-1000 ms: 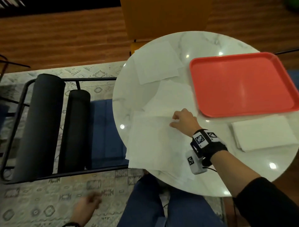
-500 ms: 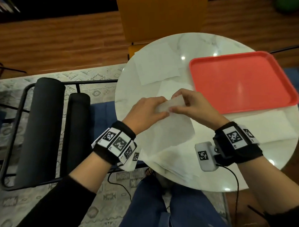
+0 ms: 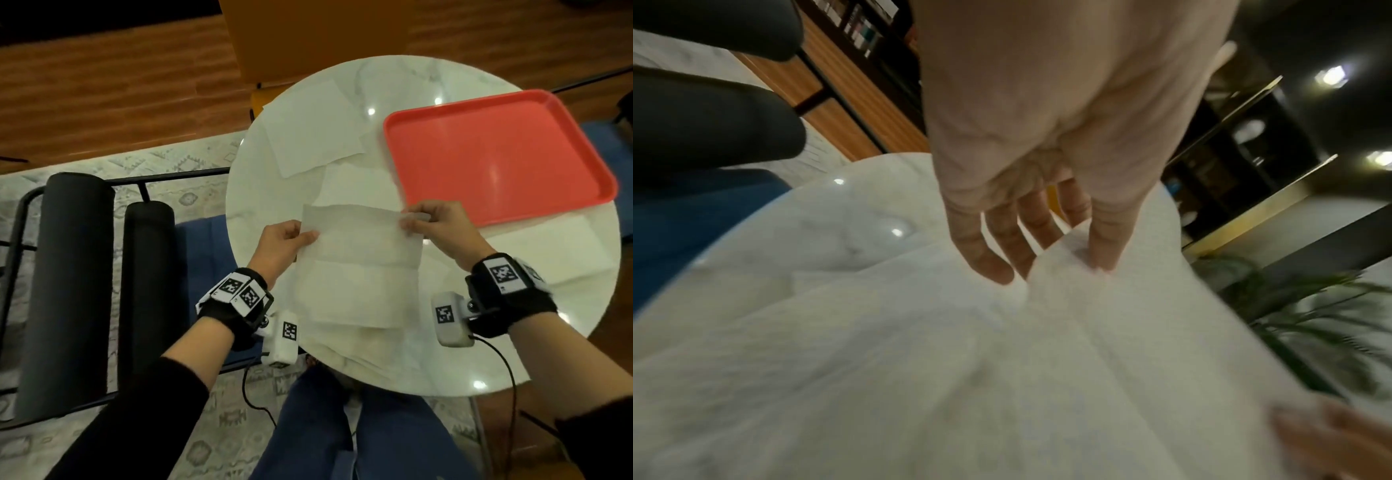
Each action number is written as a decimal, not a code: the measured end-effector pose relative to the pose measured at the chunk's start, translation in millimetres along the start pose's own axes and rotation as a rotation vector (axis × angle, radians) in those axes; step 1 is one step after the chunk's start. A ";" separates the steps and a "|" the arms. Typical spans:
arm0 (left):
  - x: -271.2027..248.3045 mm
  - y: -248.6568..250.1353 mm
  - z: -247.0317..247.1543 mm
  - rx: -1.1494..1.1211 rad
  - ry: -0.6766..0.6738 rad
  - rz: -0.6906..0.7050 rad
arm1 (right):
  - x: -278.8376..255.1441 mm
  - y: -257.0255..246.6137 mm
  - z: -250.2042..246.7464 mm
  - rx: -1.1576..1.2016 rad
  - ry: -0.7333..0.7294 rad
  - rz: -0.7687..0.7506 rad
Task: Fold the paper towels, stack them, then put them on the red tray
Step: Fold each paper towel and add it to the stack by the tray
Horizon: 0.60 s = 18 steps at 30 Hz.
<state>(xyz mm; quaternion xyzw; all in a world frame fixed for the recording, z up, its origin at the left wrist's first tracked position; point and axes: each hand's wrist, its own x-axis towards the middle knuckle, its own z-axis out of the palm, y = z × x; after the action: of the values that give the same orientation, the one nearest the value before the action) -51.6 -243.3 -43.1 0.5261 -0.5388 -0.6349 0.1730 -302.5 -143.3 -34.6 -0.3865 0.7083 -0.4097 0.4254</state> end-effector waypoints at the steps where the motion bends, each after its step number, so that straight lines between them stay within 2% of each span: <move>1: 6.1 -7.1 0.8 0.023 0.020 -0.005 | 4.7 4.0 3.8 -0.008 0.014 0.003; 5: 25.8 -31.7 -0.4 0.095 0.074 -0.006 | 15.9 19.5 12.6 -0.097 0.052 0.005; 9: 33.7 -42.8 -4.5 0.178 0.077 0.002 | 1.4 26.2 15.3 -0.168 0.056 -0.007; 14: 20.8 -49.0 -14.2 0.436 -0.016 0.129 | -40.5 35.9 16.1 -0.269 0.070 -0.042; 16: 15.1 -53.5 -20.3 0.537 -0.073 0.149 | -52.6 42.6 16.7 -0.337 0.020 -0.026; 18: 14.5 -57.4 -24.6 0.629 -0.070 0.175 | -58.8 43.0 17.3 -0.518 -0.102 0.027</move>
<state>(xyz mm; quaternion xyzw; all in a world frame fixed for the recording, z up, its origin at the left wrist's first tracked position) -16.2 -246.4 -96.4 0.4831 -0.7574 -0.4377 0.0371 -275.2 -79.3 -62.1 -0.4931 0.7723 -0.1891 0.3530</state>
